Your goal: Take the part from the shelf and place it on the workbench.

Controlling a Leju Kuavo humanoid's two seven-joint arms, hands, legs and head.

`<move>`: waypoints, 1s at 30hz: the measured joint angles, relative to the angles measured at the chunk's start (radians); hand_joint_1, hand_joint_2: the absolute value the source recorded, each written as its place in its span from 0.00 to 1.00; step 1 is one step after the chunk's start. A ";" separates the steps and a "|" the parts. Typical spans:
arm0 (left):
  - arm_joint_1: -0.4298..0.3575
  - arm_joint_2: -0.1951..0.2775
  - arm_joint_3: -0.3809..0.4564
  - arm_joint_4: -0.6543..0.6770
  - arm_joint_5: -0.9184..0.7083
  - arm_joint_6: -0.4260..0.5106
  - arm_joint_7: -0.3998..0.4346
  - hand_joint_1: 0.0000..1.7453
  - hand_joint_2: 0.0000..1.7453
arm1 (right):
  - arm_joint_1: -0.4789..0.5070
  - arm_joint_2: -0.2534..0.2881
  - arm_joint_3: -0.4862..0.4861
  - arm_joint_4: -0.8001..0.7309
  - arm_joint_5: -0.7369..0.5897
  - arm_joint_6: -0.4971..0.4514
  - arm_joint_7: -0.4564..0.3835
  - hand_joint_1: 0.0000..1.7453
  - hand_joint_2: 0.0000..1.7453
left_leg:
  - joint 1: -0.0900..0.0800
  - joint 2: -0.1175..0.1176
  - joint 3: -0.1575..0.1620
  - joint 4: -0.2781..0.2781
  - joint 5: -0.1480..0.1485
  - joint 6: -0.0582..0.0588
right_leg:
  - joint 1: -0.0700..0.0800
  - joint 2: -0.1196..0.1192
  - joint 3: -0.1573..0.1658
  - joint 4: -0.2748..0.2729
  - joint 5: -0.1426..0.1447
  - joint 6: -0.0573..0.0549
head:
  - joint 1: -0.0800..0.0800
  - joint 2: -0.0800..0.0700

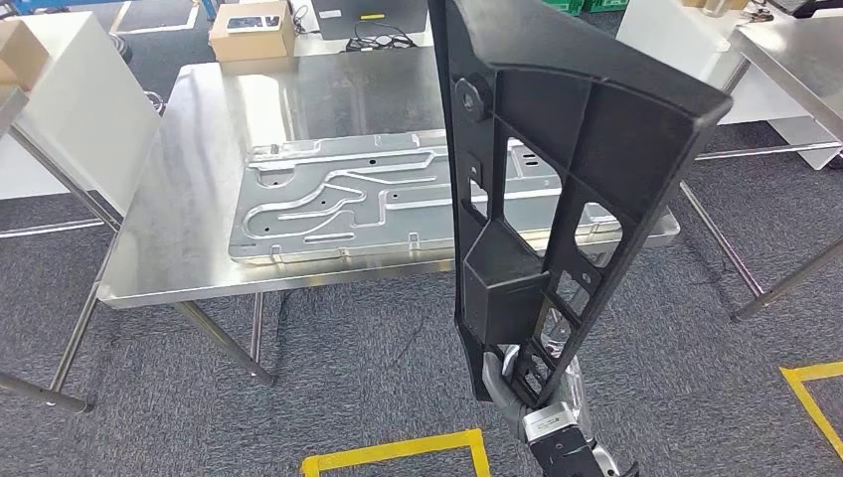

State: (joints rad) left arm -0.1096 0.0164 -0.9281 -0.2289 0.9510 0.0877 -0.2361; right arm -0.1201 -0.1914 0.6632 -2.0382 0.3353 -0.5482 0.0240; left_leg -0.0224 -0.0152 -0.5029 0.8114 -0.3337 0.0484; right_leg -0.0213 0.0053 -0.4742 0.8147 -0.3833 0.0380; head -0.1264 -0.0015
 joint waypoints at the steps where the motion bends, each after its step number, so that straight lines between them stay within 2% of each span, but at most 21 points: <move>1: 0.000 0.000 0.000 0.000 0.000 0.000 0.000 0.00 1.00 | 0.000 0.001 0.001 0.000 0.000 0.000 0.000 1.00 1.00 | 0.000 0.000 0.000 -0.001 0.001 0.001 | 0.000 0.000 0.000 0.000 0.000 0.002 | 0.000 0.000; 18: 0.000 0.001 0.000 0.000 0.006 -0.003 -0.003 0.00 1.00 | -0.004 0.002 0.007 0.000 0.010 0.000 -0.001 1.00 1.00 | 0.012 0.001 0.003 -0.004 0.002 0.000 | 0.009 0.000 0.000 0.001 -0.001 0.001 | 0.000 0.000; 30: 0.000 0.001 0.000 0.000 0.014 0.002 -0.004 0.00 1.00 | -0.011 0.002 0.009 0.000 0.012 -0.001 -0.001 1.00 1.00 | 0.013 0.001 0.007 -0.003 0.003 -0.001 | 0.010 0.000 0.004 0.002 0.000 0.000 | 0.000 0.000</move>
State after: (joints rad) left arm -0.1095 0.0172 -0.9277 -0.2289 0.9651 0.0898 -0.2401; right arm -0.1312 -0.1892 0.6725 -2.0382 0.3473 -0.5489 0.0230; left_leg -0.0098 -0.0145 -0.4963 0.8084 -0.3310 0.0475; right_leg -0.0116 0.0054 -0.4699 0.8171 -0.3837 0.0384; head -0.1259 -0.0015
